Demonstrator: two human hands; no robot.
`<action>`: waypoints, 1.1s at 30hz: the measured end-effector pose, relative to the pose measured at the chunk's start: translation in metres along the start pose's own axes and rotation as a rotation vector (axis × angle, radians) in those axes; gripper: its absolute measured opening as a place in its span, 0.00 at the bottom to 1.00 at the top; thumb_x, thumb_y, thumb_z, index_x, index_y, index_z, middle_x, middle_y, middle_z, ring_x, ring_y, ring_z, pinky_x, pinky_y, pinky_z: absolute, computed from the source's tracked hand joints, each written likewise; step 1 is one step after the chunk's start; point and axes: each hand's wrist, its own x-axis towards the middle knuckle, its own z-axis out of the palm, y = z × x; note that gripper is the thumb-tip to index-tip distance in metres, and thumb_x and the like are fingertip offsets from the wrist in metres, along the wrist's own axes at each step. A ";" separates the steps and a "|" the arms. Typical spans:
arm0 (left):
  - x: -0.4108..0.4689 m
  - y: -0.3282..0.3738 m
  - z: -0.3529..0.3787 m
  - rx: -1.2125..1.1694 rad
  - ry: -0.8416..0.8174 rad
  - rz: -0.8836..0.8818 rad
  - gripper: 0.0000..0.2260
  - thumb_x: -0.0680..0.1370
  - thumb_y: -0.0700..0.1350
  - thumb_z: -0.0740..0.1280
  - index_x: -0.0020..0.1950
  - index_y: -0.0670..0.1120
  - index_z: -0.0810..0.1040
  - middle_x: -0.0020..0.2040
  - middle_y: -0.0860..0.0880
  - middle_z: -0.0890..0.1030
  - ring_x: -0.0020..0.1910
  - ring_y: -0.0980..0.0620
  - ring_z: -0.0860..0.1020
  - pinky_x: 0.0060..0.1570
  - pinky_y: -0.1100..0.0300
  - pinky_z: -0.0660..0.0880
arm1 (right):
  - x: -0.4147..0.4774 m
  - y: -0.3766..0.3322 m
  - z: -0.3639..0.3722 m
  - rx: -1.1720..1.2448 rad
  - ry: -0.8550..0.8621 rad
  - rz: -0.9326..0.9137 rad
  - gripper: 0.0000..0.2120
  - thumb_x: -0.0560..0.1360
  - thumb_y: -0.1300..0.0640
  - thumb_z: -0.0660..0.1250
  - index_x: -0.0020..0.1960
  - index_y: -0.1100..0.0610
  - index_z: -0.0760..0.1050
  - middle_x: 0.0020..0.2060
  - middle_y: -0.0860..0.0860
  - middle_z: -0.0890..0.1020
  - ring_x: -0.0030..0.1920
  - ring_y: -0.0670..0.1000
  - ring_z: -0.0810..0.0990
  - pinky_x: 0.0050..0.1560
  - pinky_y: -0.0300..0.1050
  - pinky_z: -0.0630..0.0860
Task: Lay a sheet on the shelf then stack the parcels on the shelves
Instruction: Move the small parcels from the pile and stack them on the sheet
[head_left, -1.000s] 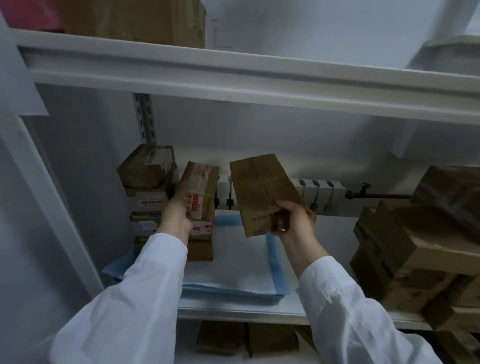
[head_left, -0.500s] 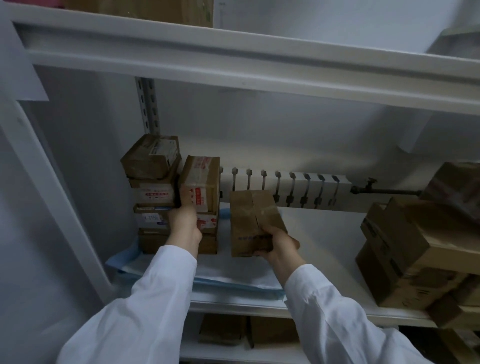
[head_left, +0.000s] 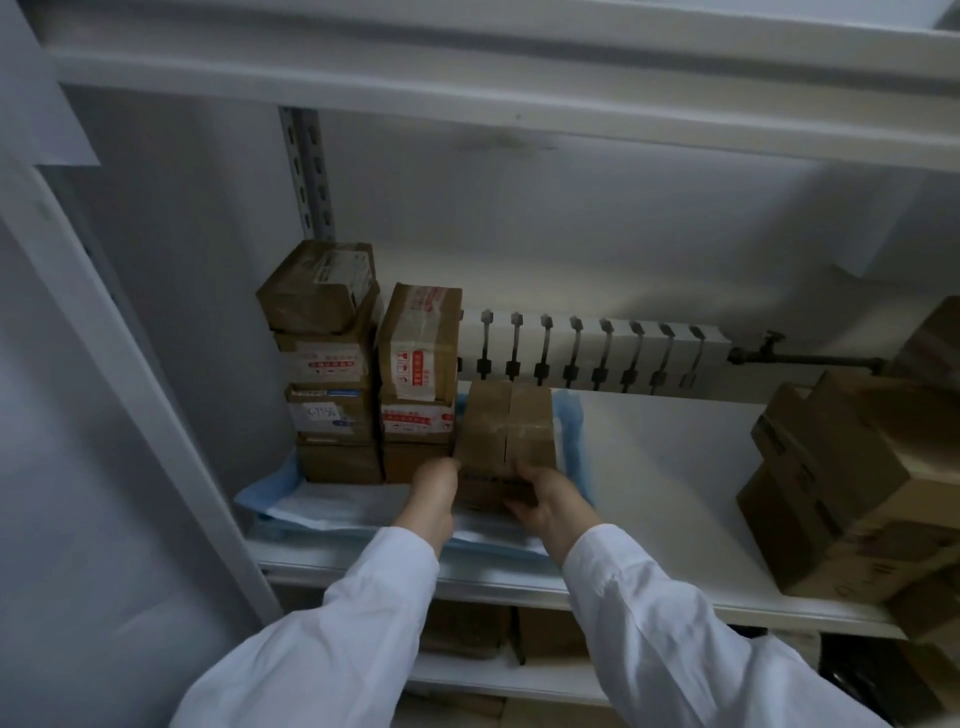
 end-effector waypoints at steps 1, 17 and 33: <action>0.001 -0.003 0.000 0.023 -0.018 -0.018 0.08 0.80 0.41 0.58 0.48 0.40 0.75 0.57 0.40 0.77 0.57 0.41 0.75 0.62 0.50 0.72 | 0.000 0.000 -0.002 -0.041 0.006 0.010 0.23 0.77 0.68 0.62 0.71 0.59 0.65 0.67 0.60 0.72 0.68 0.62 0.70 0.64 0.58 0.70; 0.015 -0.024 -0.003 0.031 -0.052 -0.053 0.19 0.79 0.46 0.61 0.69 0.41 0.69 0.65 0.40 0.75 0.63 0.41 0.73 0.66 0.49 0.69 | -0.010 -0.005 -0.021 -0.517 0.044 0.092 0.16 0.79 0.60 0.62 0.65 0.61 0.69 0.62 0.61 0.76 0.62 0.62 0.74 0.56 0.55 0.74; -0.090 0.012 0.101 -0.459 -0.250 -0.009 0.11 0.78 0.44 0.59 0.35 0.46 0.70 0.33 0.49 0.71 0.33 0.52 0.71 0.36 0.61 0.68 | -0.084 -0.094 -0.064 -0.539 0.088 -0.763 0.06 0.78 0.61 0.61 0.52 0.57 0.76 0.48 0.56 0.80 0.49 0.54 0.77 0.45 0.41 0.72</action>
